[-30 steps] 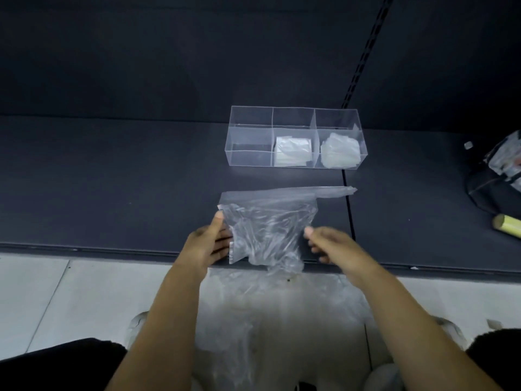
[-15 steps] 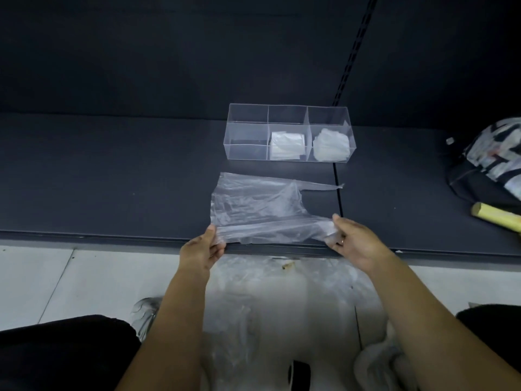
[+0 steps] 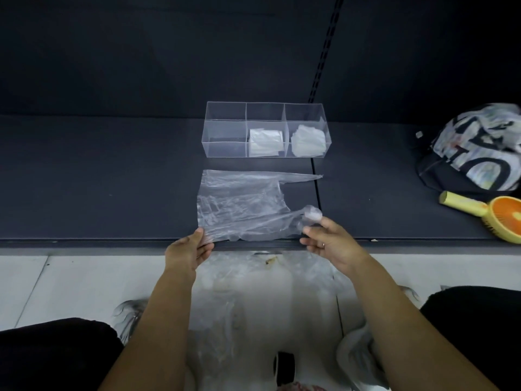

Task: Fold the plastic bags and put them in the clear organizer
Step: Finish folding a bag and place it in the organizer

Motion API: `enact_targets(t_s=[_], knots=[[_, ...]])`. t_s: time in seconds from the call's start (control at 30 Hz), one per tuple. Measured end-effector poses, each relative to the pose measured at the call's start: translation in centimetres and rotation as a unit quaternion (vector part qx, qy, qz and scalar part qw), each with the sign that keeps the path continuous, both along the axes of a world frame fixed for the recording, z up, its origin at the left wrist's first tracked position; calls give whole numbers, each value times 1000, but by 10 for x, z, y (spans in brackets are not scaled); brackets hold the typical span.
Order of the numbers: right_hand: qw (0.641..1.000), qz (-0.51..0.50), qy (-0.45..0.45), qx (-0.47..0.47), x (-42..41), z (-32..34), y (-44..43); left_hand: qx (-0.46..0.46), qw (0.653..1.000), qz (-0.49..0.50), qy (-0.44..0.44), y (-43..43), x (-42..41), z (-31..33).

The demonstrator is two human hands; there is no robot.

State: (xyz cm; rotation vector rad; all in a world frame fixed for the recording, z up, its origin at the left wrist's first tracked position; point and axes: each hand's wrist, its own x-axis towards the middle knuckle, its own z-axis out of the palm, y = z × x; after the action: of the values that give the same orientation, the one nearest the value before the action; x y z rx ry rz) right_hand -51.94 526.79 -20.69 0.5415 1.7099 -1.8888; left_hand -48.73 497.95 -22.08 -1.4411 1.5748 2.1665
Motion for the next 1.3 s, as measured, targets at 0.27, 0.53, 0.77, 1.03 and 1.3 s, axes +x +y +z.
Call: enact_targets(t_s=[0.27,0.53,0.77,1.03,1.3], knots=[[998,-25,53,-14,-15,15,24,15,1000,1,-11,-6,-3,-5],[962,-37,22,-268,-25,20,37,38,999,-6,-5,-13,-2,-10],[996,30,65,51,-35,23,36,40,999,-6,-9,-14,-2,-8],[896,-162,124,395,-38,6,6,-6,1000,-18,-18,6,-1,-3],[968,-167,-89,-167,-33,8,40,-19,999,10,-31,12,1,-3]])
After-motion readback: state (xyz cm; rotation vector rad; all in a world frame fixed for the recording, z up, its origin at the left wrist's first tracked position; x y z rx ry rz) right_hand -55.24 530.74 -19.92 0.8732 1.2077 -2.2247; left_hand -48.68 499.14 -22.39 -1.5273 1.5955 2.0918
